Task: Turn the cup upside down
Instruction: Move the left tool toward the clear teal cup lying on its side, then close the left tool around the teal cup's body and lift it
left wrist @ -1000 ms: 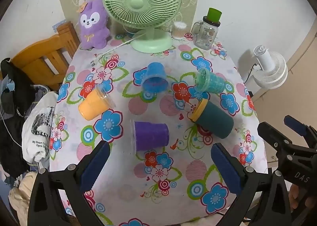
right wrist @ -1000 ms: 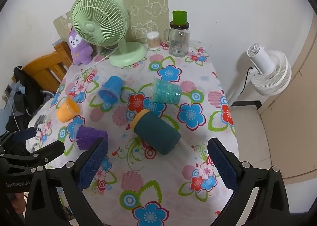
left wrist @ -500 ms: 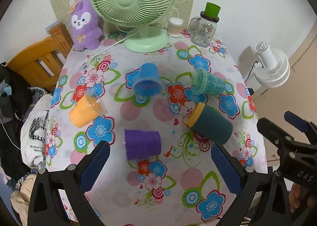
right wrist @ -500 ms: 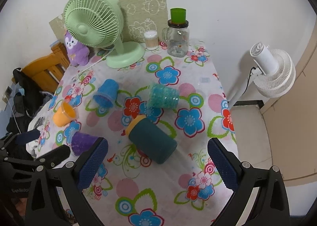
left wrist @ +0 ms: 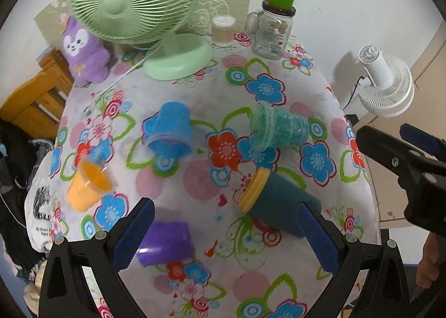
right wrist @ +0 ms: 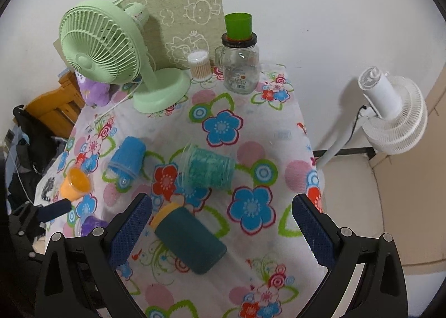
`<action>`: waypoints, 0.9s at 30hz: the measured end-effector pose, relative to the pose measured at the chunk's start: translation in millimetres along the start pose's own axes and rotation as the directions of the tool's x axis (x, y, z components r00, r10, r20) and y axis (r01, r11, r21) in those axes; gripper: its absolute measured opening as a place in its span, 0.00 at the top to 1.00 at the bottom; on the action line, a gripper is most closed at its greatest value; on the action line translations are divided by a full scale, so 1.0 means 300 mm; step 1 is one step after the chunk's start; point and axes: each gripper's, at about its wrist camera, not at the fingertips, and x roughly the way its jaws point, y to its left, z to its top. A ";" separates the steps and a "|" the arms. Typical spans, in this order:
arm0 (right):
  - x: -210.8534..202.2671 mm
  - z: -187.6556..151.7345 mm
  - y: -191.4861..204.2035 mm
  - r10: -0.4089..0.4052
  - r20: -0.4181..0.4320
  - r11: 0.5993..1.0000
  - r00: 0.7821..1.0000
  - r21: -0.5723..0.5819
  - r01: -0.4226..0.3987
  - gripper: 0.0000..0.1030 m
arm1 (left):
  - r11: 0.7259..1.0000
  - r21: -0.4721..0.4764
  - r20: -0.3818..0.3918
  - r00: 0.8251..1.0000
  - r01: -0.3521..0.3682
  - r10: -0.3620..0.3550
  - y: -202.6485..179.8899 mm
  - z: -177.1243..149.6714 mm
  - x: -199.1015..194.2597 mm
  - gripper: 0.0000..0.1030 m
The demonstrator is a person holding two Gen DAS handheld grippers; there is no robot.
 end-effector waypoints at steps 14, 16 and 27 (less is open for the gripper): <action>0.239 0.069 -0.172 -0.023 -0.085 0.998 0.996 0.052 0.027 0.02 | 1.000 0.016 -0.038 0.999 0.010 -0.009 -0.192 0.156 0.232 0.00; 0.273 0.069 -0.193 -0.020 -0.101 0.998 0.995 0.063 0.027 0.02 | 1.000 0.015 -0.051 0.999 0.003 -0.002 -0.208 0.167 0.271 0.00; 0.418 0.045 -0.272 -0.024 -0.169 0.996 0.985 0.084 0.038 0.01 | 0.999 -0.032 -0.068 0.997 -0.025 0.023 -0.234 0.225 0.411 0.00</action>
